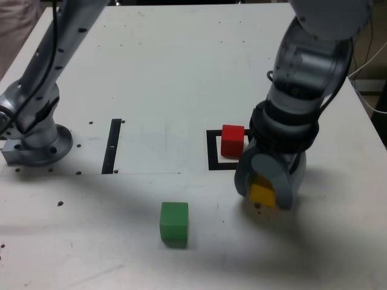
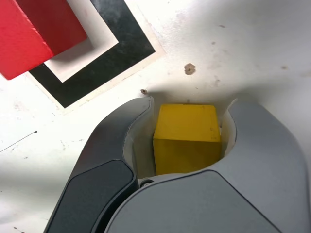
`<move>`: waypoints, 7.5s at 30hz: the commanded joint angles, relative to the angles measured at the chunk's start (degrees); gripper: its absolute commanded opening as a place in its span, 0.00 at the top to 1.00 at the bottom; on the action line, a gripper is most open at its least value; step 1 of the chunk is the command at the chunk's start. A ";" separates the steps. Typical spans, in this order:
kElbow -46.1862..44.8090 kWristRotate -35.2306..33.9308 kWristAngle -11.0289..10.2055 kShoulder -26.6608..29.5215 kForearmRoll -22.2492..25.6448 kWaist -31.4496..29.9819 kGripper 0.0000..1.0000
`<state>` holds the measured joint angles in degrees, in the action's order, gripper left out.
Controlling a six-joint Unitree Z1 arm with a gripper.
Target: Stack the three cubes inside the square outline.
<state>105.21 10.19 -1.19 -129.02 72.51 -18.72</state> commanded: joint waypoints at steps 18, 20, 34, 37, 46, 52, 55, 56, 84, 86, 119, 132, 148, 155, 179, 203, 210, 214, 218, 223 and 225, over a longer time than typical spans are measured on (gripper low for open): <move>-2.44 -1.73 -4.49 15.52 5.41 0.10 0.85; -3.36 -2.04 -5.41 18.01 6.06 0.29 0.85; -14.87 2.08 -6.15 28.46 7.08 10.32 0.85; -16.55 4.14 -5.83 29.10 6.93 12.78 0.85; -17.77 8.26 -5.51 28.16 6.31 16.71 0.85; -16.62 11.90 -5.70 26.20 6.05 20.18 0.85; -16.96 13.43 -5.81 24.66 5.51 21.84 0.85; -17.08 13.74 -5.80 24.17 5.27 22.10 0.85; -11.96 2.39 -2.55 13.58 3.08 13.30 0.84; -11.69 2.54 -2.84 12.89 2.91 13.43 0.83; -11.49 4.14 -2.54 10.76 2.23 13.95 0.01; -16.42 4.11 -3.51 21.15 3.59 13.92 0.01; -28.30 -29.27 -1.56 29.93 4.99 -9.80 0.01; -25.83 -40.90 2.10 23.72 0.19 -17.38 0.02; -28.93 -40.38 8.63 14.51 -9.30 -16.17 0.18; -29.45 -39.46 8.86 14.41 -11.33 -15.07 0.79; -28.97 -39.46 7.66 15.64 -10.63 -15.05 0.85; -26.17 -39.44 6.80 19.01 -4.36 -15.03 0.86; -21.53 -37.77 4.15 22.36 3.41 -14.83 0.86; -16.38 -28.18 0.99 23.61 7.70 -12.29 0.86; -15.26 -24.04 0.49 23.49 8.54 -10.55 0.86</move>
<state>89.81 -17.69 -0.64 -105.69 80.64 -30.10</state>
